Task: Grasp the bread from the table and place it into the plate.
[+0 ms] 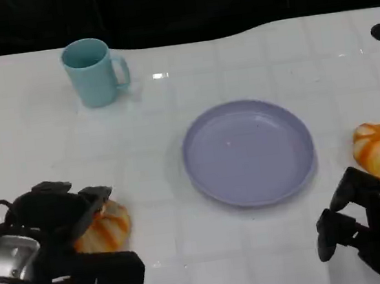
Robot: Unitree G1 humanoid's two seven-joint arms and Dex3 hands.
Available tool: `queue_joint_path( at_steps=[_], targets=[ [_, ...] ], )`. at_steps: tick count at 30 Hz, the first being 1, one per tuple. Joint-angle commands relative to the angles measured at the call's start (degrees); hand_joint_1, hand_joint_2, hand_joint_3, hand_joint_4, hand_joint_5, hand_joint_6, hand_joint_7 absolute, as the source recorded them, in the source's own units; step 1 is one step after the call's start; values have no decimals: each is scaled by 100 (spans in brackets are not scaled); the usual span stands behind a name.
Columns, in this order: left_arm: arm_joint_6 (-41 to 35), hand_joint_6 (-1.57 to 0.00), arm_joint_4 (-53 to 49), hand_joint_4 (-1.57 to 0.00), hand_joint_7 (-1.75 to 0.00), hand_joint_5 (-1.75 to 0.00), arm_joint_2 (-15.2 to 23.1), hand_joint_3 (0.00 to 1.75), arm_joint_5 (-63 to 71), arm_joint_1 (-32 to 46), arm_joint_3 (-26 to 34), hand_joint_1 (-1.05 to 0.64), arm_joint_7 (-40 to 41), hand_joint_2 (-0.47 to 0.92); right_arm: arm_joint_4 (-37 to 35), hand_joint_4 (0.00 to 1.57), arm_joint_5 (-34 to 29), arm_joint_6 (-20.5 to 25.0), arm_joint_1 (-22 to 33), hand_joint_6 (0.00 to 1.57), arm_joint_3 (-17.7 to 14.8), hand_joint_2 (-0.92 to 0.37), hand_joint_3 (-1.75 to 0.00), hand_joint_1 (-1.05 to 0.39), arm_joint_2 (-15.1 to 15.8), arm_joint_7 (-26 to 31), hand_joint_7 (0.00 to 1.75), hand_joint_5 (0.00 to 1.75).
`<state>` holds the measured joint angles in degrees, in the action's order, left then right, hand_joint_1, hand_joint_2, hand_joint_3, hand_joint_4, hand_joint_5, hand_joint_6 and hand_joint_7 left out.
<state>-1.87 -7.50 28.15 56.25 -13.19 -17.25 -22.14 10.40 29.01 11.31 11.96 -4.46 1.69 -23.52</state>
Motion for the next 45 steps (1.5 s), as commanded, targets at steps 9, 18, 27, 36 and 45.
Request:
queue_joint_path(
  at_steps=[9, 18, 27, 36, 45],
  targets=[
    [378, -21, -2096, -16, -3, -13, -204, 0, -532, -875, -539, -56, 737, 90, 63, 75, 49, -12, 46, 63, -53, -92, -34, -58, 35, 9, 156, 175],
    [1646, -91, -2897, -82, -104, -162, -277, 44, -1462, -961, -248, -26, 2380, 89, 21, 75, 94, 65, -18, 63, -87, -92, -33, -58, 66, 2, 156, 175],
    [2497, -70, -3203, -88, -175, -175, -399, 86, -1767, -936, -192, -23, 3543, 74, -99, 75, 26, -12, -42, 62, -62, -92, -33, -59, 64, -12, 158, 175],
    [2566, -73, -3040, -92, -175, -175, -477, 104, -2095, -948, -88, -22, 3440, 61, -362, 74, -15, -181, -103, 59, -62, -92, -33, -58, 18, -98, 160, 175],
    [2473, -75, -2732, -89, -175, -175, -558, 124, -2453, -992, 115, -23, 3277, 49, -351, 74, 8, -139, -115, 60, -85, -92, -34, -59, 0, -77, 158, 175]
  ],
)
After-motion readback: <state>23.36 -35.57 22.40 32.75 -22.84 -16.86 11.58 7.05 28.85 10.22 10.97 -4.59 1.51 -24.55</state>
